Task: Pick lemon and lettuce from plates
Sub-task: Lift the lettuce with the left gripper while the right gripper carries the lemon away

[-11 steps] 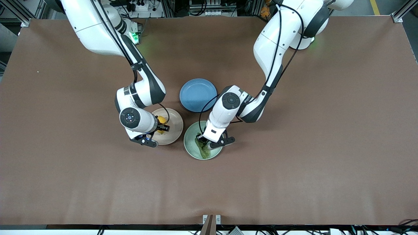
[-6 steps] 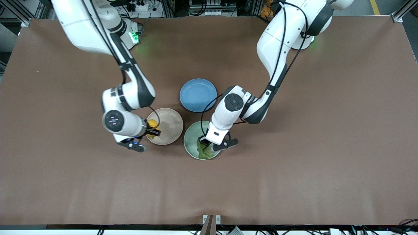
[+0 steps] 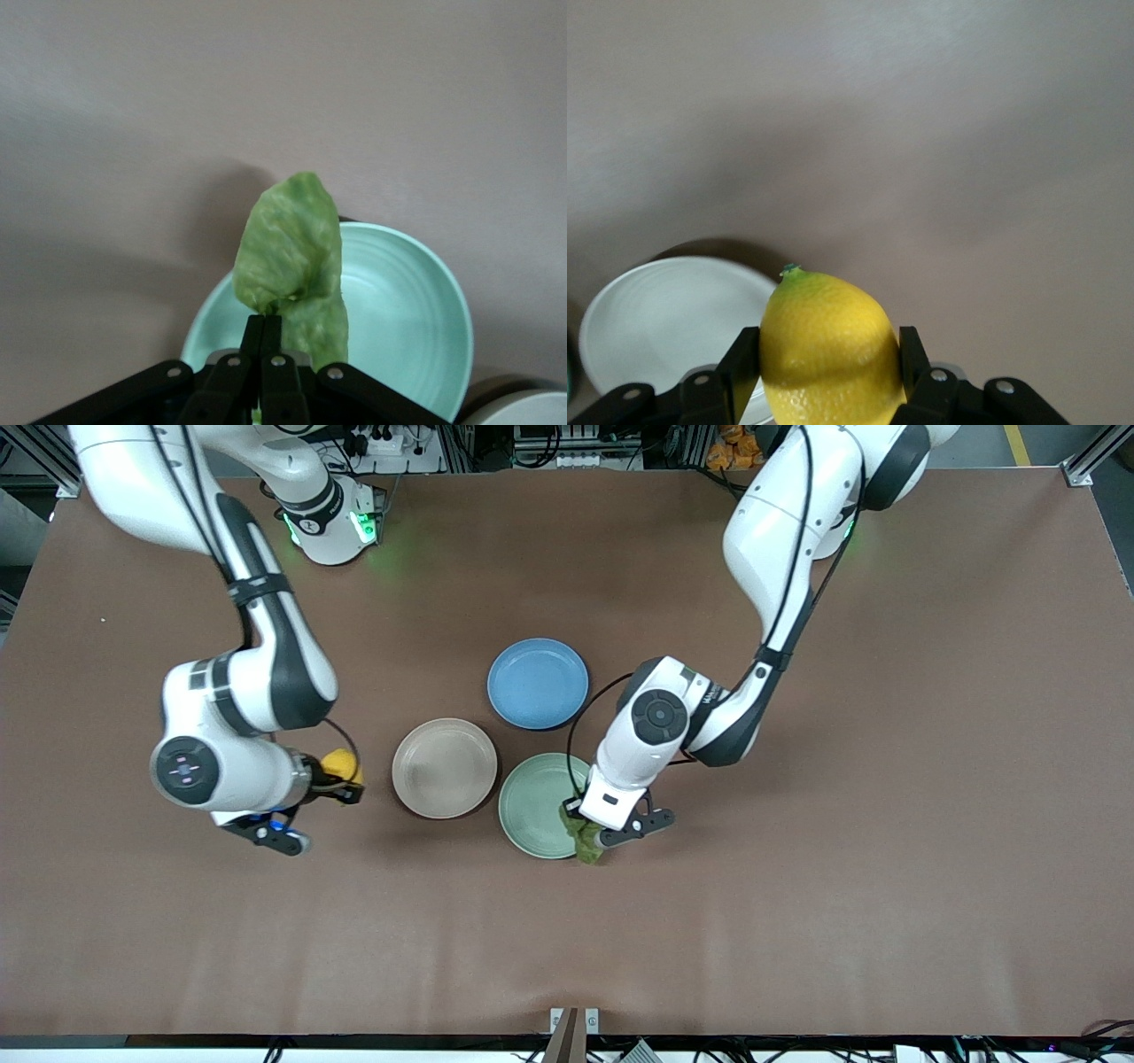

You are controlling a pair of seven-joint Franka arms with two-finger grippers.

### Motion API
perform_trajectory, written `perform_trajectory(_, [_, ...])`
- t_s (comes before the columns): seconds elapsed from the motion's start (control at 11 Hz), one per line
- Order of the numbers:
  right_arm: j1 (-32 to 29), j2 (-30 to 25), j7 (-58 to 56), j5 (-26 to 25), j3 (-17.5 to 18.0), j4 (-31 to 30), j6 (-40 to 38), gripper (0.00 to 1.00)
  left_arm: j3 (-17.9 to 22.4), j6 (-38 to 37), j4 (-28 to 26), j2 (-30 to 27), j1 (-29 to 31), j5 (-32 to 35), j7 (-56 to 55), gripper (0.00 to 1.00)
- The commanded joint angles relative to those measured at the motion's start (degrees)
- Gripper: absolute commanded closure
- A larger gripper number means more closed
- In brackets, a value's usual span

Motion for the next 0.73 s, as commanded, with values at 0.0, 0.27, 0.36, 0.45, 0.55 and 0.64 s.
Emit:
perform_trajectory(0.0, [-7.5, -0.6, -11.9, -1.0, 0.9, 0.2, -2.5, 1.00, 0.0, -10.0, -1.1, -4.5, 3.1, -1.4, 8.3, 1.00])
perform_trajectory(0.27, [-12.4, -0.5, -19.9, -3.3, 0.8, 0.2, -2.9, 1.00, 0.1, -19.1, -1.3, -7.9, 6.6, -0.8, 16.7, 1.00])
perform_trajectory(0.36, [-13.7, -0.3, -22.0, -4.5, 0.8, 0.2, -2.8, 0.99, 0.2, -21.3, -1.7, -8.8, 7.5, -0.8, 19.0, 1.00])
perform_trajectory(0.45, [-15.3, -0.1, -24.9, -5.0, 0.8, 0.2, -2.4, 0.99, 0.3, -23.5, -2.6, -10.4, 8.9, -0.8, 21.7, 1.00])
perform_trajectory(0.55, [-17.3, 0.2, -28.4, -5.1, 0.9, 0.2, -2.0, 0.98, 0.3, -25.6, -3.5, -11.7, 10.0, -0.8, 23.3, 1.00])
perform_trajectory(0.64, [-18.4, 0.8, -31.2, -5.1, 0.9, 0.0, -0.6, 0.97, 0.4, -27.2, -4.2, -12.9, 11.3, -0.1, 24.4, 1.00])
